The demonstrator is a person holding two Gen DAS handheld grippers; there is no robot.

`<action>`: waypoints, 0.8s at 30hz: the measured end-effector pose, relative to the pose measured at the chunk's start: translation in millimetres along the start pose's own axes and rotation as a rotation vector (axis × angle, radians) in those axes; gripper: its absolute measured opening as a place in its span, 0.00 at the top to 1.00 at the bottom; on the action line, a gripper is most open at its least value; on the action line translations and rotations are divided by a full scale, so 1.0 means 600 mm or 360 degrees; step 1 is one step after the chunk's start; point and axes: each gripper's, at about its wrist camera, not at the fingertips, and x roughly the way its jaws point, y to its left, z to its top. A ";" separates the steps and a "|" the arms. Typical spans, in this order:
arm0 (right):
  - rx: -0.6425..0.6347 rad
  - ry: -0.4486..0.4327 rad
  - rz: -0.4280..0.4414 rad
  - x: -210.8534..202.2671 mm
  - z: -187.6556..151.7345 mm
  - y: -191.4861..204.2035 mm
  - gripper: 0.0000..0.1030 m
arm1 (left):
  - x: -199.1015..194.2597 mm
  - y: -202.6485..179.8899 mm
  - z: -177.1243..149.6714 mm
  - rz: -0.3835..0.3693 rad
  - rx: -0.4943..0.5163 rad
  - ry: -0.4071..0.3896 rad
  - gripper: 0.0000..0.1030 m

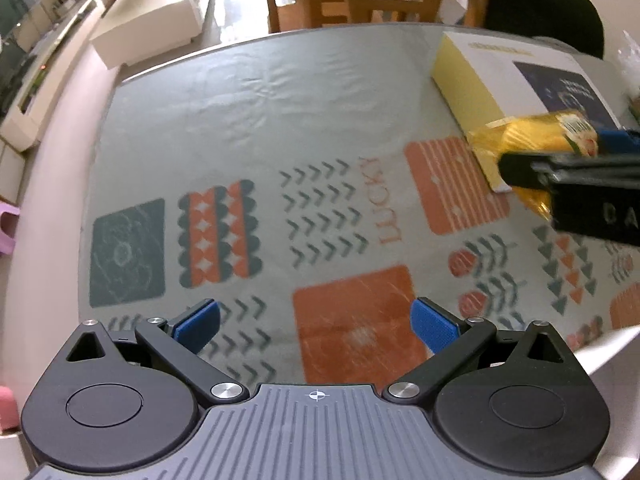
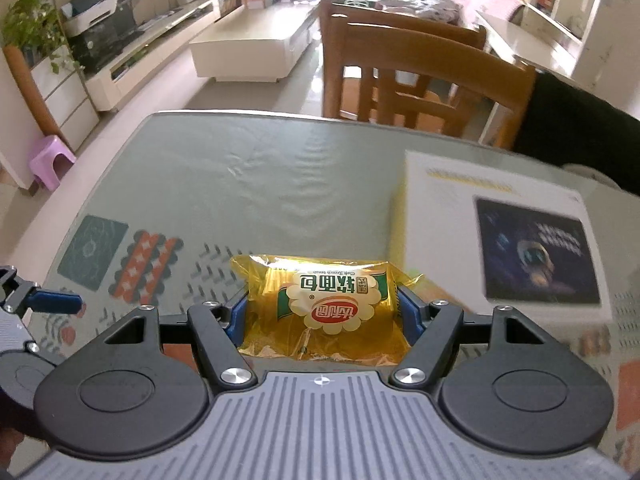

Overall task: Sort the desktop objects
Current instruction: 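Carry the snack pack with the right gripper over the white box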

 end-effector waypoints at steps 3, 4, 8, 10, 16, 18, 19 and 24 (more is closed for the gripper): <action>0.0011 0.0026 -0.0015 -0.003 -0.014 -0.022 0.15 | -0.011 -0.022 -0.018 0.0017 0.0037 0.0002 0.00; 0.0016 0.0031 -0.0019 -0.011 -0.025 -0.030 0.15 | -0.015 -0.029 -0.023 0.0028 0.0048 0.0003 0.00; 0.0033 0.0042 -0.0041 -0.047 -0.075 -0.061 0.14 | -0.032 -0.051 -0.044 0.0049 0.0048 0.0015 0.00; 0.0059 0.0050 -0.0048 -0.062 -0.099 -0.075 0.14 | -0.041 -0.063 -0.055 0.0053 0.0054 0.0017 0.00; 0.0135 0.0086 -0.0064 -0.102 -0.175 -0.111 0.14 | -0.065 -0.103 -0.093 0.0062 0.0051 0.0036 0.00; 0.0154 0.0124 -0.0065 -0.110 -0.203 -0.116 0.14 | -0.072 -0.116 -0.108 0.0056 0.0038 0.0044 0.00; 0.0163 0.0143 -0.0066 -0.114 -0.218 -0.119 0.14 | -0.076 -0.121 -0.115 0.0052 0.0034 0.0048 0.00; 0.0199 0.0237 -0.0063 -0.139 -0.293 -0.134 0.14 | -0.085 -0.146 -0.156 0.0034 0.0011 0.0095 0.00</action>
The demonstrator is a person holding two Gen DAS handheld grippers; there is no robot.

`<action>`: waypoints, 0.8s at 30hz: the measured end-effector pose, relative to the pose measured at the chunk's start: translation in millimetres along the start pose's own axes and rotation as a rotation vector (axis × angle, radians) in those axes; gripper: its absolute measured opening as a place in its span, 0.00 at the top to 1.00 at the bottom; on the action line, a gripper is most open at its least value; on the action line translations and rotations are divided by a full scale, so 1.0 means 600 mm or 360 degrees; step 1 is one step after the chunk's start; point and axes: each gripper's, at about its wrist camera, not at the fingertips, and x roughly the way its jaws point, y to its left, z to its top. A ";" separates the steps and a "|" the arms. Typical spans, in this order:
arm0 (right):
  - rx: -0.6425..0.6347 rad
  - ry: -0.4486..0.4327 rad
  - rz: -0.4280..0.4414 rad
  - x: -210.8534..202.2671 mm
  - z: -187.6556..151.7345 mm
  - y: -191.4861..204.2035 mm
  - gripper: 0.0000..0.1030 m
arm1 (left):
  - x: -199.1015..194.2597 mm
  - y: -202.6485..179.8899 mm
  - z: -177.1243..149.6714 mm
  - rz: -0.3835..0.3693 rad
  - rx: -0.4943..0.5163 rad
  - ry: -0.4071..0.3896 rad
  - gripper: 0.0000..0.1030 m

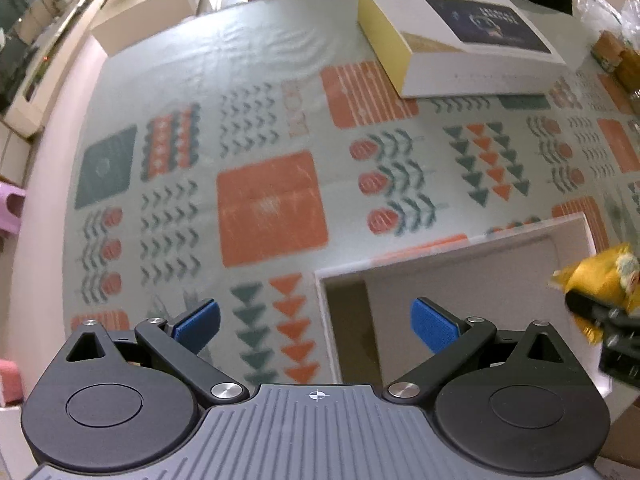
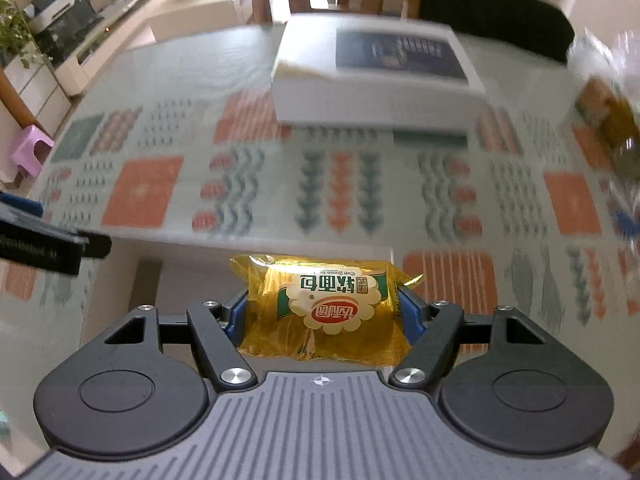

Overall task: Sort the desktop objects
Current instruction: 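Carry the snack pack with the right gripper over the white box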

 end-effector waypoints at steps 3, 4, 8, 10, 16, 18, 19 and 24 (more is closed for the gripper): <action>-0.0008 0.0041 0.0011 -0.006 -0.032 0.003 0.14 | 0.000 -0.011 -0.019 0.0004 -0.0016 0.0028 0.00; -0.0010 0.0051 0.0024 -0.006 -0.039 0.006 0.14 | -0.001 -0.015 -0.025 0.0006 -0.0024 0.0037 0.00; -0.0016 0.0092 0.0078 -0.002 -0.063 0.018 0.13 | -0.005 -0.024 -0.042 0.0006 -0.0061 0.0060 0.00; -0.0019 0.0109 0.0095 0.002 -0.072 0.022 0.13 | -0.009 -0.029 -0.048 0.0009 -0.0063 0.0063 0.00; -0.0026 0.0150 0.0105 0.020 -0.086 0.026 0.13 | -0.010 -0.036 -0.059 0.0022 -0.0063 0.0080 0.00; -0.0028 0.0163 0.0108 0.026 -0.091 0.027 0.12 | -0.009 -0.036 -0.061 0.0024 -0.0070 0.0090 0.00; -0.0026 0.0169 0.0111 0.028 -0.093 0.028 0.12 | -0.008 -0.036 -0.062 0.0024 -0.0073 0.0094 0.00; -0.0011 0.0194 0.0128 0.038 -0.101 0.031 0.13 | -0.007 -0.036 -0.063 0.0026 -0.0084 0.0103 0.00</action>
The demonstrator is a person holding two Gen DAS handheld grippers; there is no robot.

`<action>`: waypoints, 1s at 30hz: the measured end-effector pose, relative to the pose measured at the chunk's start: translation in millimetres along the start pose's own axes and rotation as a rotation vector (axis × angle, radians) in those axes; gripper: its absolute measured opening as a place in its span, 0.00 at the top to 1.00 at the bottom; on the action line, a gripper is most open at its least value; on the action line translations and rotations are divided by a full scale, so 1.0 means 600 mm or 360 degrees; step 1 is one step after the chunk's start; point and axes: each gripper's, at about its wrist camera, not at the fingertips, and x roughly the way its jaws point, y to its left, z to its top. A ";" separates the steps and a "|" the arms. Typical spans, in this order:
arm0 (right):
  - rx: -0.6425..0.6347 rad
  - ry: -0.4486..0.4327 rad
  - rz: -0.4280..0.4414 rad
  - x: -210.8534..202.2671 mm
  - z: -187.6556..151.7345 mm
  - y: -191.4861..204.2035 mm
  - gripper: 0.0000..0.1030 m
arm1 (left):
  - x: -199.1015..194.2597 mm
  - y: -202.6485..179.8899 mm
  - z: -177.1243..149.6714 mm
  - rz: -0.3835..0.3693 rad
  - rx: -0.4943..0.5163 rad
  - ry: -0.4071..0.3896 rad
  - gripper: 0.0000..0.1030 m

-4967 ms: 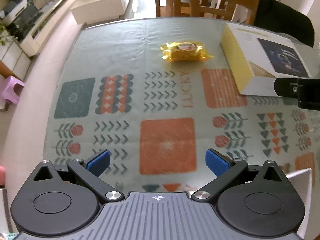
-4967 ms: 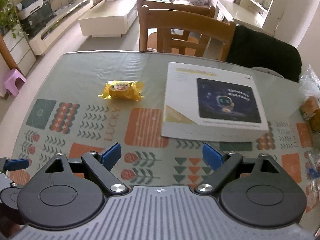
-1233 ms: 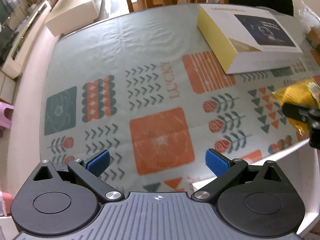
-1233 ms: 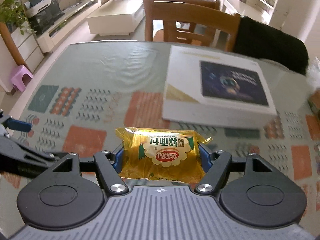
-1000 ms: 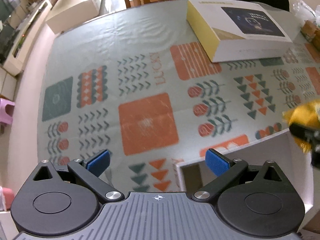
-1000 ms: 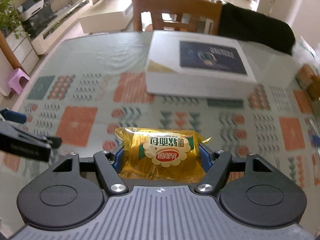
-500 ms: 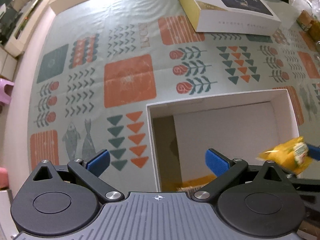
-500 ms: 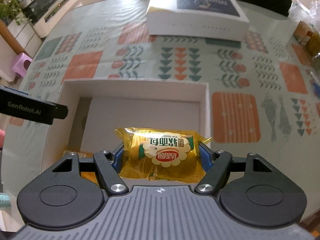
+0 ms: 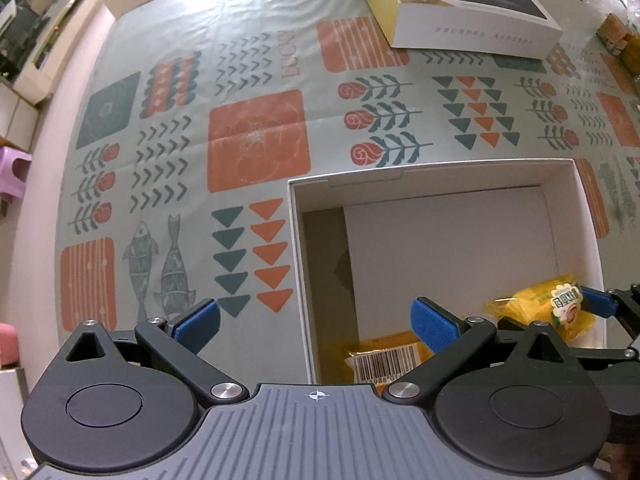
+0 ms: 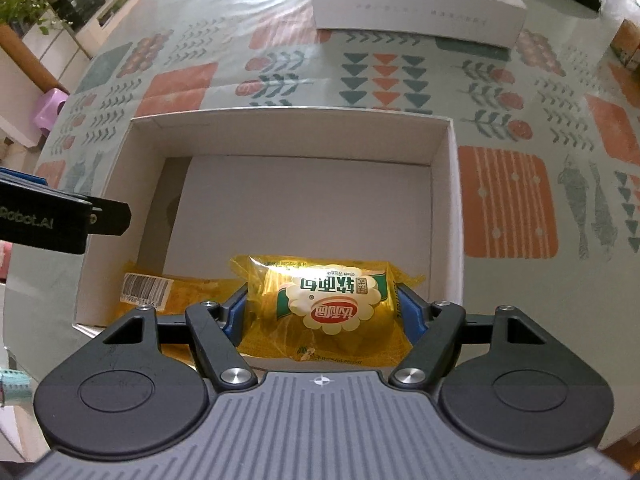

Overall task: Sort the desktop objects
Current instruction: 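Lower the pack beside the other pack and open the right gripper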

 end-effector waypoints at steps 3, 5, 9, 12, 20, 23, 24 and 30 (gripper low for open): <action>0.0009 0.0010 0.0002 0.014 0.017 -0.003 0.13 | 0.002 0.004 0.002 0.0006 -0.0016 0.0007 0.00; 0.0009 0.0022 0.0004 0.023 0.017 -0.001 0.13 | 0.003 0.006 0.003 0.0011 -0.0021 0.0012 0.00; 0.0000 0.0059 0.0014 0.041 0.014 0.004 0.12 | 0.005 0.009 0.004 0.0019 -0.0019 0.0023 0.00; -0.0016 0.0064 -0.0005 0.049 0.011 0.008 0.11 | 0.008 0.007 0.004 0.0019 -0.0011 0.0032 0.00; -0.0018 0.0077 0.0005 0.036 0.012 0.008 0.02 | 0.009 0.000 0.006 -0.0001 0.0008 0.0032 0.00; -0.0022 0.0053 0.0024 0.013 0.016 0.005 0.00 | 0.008 -0.001 0.005 -0.0006 0.0006 0.0029 0.00; -0.0024 0.0043 0.0029 0.004 0.017 0.004 0.00 | 0.007 -0.001 0.005 -0.0008 0.0005 0.0028 0.00; 0.0004 -0.0005 0.0001 -0.042 0.015 -0.016 0.00 | -0.004 -0.001 0.001 -0.0037 -0.0021 0.0020 0.00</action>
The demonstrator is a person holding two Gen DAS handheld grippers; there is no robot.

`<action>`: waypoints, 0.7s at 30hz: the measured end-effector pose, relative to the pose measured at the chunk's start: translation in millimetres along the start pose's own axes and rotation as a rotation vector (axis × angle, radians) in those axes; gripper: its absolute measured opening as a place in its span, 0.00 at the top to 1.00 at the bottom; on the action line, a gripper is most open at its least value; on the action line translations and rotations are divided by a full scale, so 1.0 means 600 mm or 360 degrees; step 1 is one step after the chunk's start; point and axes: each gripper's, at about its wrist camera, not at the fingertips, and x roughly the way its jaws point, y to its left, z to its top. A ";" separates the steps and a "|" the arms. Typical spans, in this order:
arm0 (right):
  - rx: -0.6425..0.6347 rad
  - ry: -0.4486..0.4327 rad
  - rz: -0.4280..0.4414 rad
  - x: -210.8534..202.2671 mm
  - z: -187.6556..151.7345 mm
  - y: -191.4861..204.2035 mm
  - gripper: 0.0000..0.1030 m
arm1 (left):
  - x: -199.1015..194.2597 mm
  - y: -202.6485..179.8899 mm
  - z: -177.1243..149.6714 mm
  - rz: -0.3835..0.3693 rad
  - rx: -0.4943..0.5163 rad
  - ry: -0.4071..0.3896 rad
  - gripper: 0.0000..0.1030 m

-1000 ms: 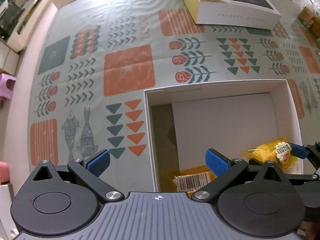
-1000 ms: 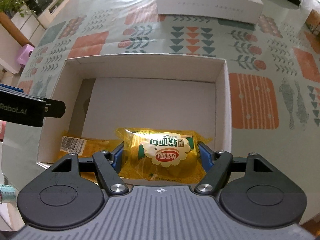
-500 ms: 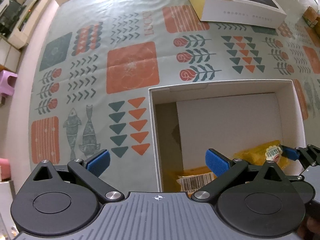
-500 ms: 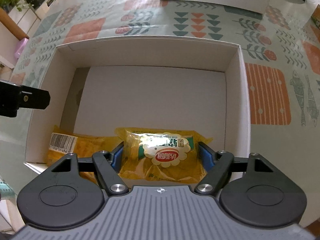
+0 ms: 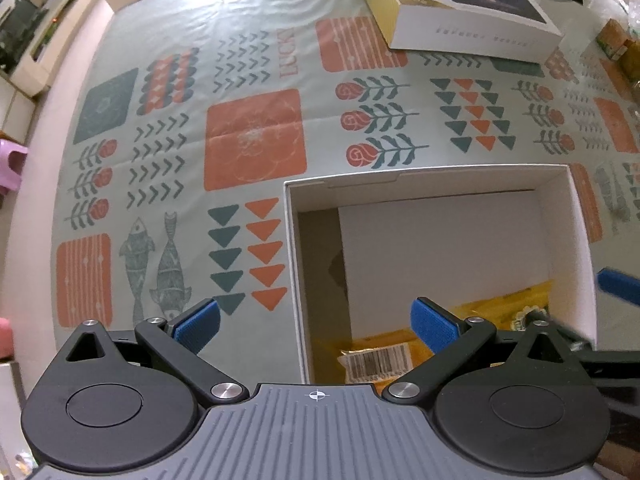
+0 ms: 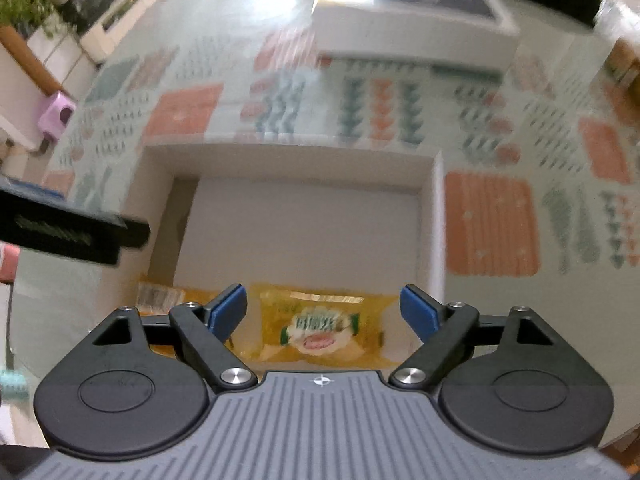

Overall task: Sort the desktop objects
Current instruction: 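Lower the pack beside the other pack and open the right gripper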

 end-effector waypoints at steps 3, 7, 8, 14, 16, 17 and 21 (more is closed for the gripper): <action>0.0019 -0.0023 -0.0021 -0.023 -0.002 -0.012 0.00 | -0.008 -0.002 -0.007 -0.0009 -0.0013 -0.0002 0.00; 0.0045 -0.0053 -0.0049 -0.053 -0.005 -0.027 0.00 | -0.014 -0.016 -0.030 -0.0025 0.0007 0.0019 0.00; 0.0051 -0.0060 -0.0056 -0.060 -0.006 -0.031 0.00 | -0.015 -0.021 -0.037 -0.0029 0.0018 0.0029 0.00; 0.0089 -0.0032 -0.0097 -0.077 -0.019 -0.057 0.00 | -0.010 -0.043 -0.065 -0.0041 0.0053 0.0094 0.00; 0.0112 -0.0008 -0.0094 -0.074 -0.025 -0.064 0.00 | -0.009 -0.047 -0.067 -0.0040 0.0043 0.0108 0.00; 0.0118 -0.0001 -0.0089 -0.072 -0.027 -0.067 0.00 | -0.009 -0.048 -0.068 -0.0042 0.0035 0.0109 0.00; 0.0113 0.0017 -0.0081 -0.068 -0.020 -0.073 0.00 | -0.013 -0.052 -0.066 -0.0046 0.0007 0.0094 0.00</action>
